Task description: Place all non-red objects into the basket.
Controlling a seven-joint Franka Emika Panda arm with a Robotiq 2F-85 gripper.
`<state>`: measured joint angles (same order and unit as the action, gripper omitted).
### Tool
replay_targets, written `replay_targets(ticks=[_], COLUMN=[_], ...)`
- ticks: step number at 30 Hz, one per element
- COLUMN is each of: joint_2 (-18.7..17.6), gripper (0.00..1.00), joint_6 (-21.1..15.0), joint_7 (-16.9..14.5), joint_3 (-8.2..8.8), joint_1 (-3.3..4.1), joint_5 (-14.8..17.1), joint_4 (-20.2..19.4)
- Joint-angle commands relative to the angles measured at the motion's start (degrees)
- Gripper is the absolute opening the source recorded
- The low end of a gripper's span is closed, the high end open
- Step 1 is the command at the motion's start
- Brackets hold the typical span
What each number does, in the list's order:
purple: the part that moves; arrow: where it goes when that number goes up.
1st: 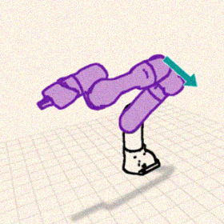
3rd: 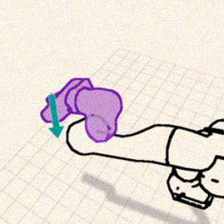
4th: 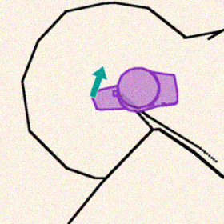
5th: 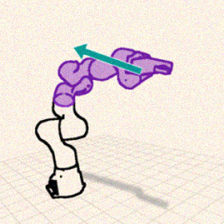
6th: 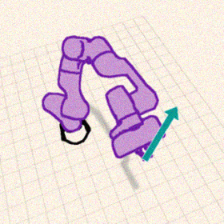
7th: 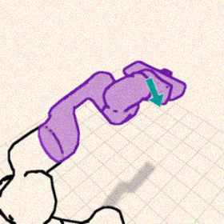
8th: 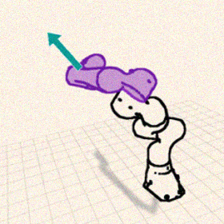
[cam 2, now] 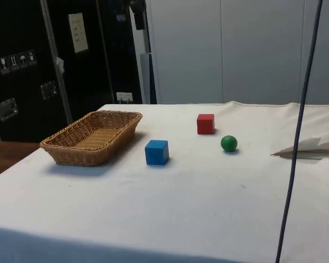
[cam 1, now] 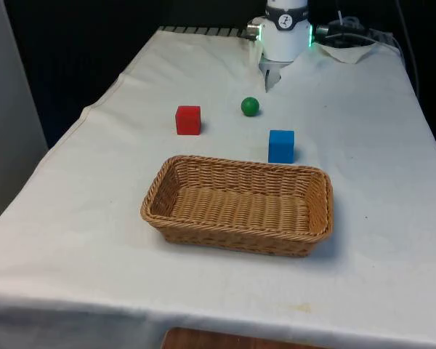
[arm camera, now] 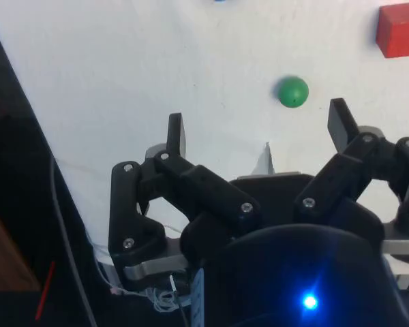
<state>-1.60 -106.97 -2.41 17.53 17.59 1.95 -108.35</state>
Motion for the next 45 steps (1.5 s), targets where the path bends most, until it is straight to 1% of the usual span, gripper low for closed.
replay_targets(ticks=[1,2,5,6,8,9,10,13,14,17,18,19,20,21,26,27,28,31,36,37,38,44,45], joint_2=[0.2,1.1,1.9,2.5,3.0,2.5,3.3,4.0,4.2,4.3,4.1,4.3,4.4,4.1,3.4,3.7,3.3,2.3,0.8,0.8,0.3,-1.7,-1.3], gripper=[1.00,1.00,1.00,1.00,1.00,1.00,1.00,1.00,1.00,1.00,1.00,1.00,1.00,1.00,1.00,1.00,1.00,1.00,1.00,1.00,1.00,1.00,1.00], joint_6=[0.0,-0.7,-1.5,-2.7,-3.9,-2.2,-4.6,-6.6,-8.1,-10.1,-8.9,-10.7,-11.3,-12.7,-15.9,-15.1,-16.4,-18.7,-21.6,-20.9,-22.5,-25.6,-24.4], joint_7=[0.1,1.0,1.5,1.9,2.2,1.4,2.3,2.8,2.9,2.9,2.4,2.9,2.8,2.7,2.5,2.3,2.4,2.2,2.2,2.3,2.3,2.6,2.4], joint_3=[-0.11,-0.23,-0.52,-0.74,-0.92,-0.74,-1.03,-1.32,-1.43,-1.43,-1.38,-1.43,-1.38,-1.38,-1.32,-1.32,-1.32,-1.26,-1.32,-1.26,-1.32,-1.72,-1.60], joint_1=[0.00,0.23,0.17,0.23,0.23,0.11,0.23,0.17,0.17,0.11,0.11,0.11,0.11,0.11,0.11,0.11,0.11,0.11,0.11,0.11,0.17,0.29,0.17], joint_5=[-0.2,-1.1,-1.7,-1.9,-2.1,-1.4,-2.1,-2.2,-2.2,-2.2,-1.7,-2.1,-2.1,-1.9,-1.7,-1.7,-1.7,-1.5,-1.3,-1.6,-1.2,-0.3,-0.9], joint_4=[-0.1,-1.1,-2.5,-4.0,-5.5,-4.2,-6.4,-8.9,-10.4,-12.3,-11.6,-12.8,-13.3,-14.4,-16.4,-16.3,-16.8,-17.9,-19.3,-19.0,-19.7,-20.8,-20.5])
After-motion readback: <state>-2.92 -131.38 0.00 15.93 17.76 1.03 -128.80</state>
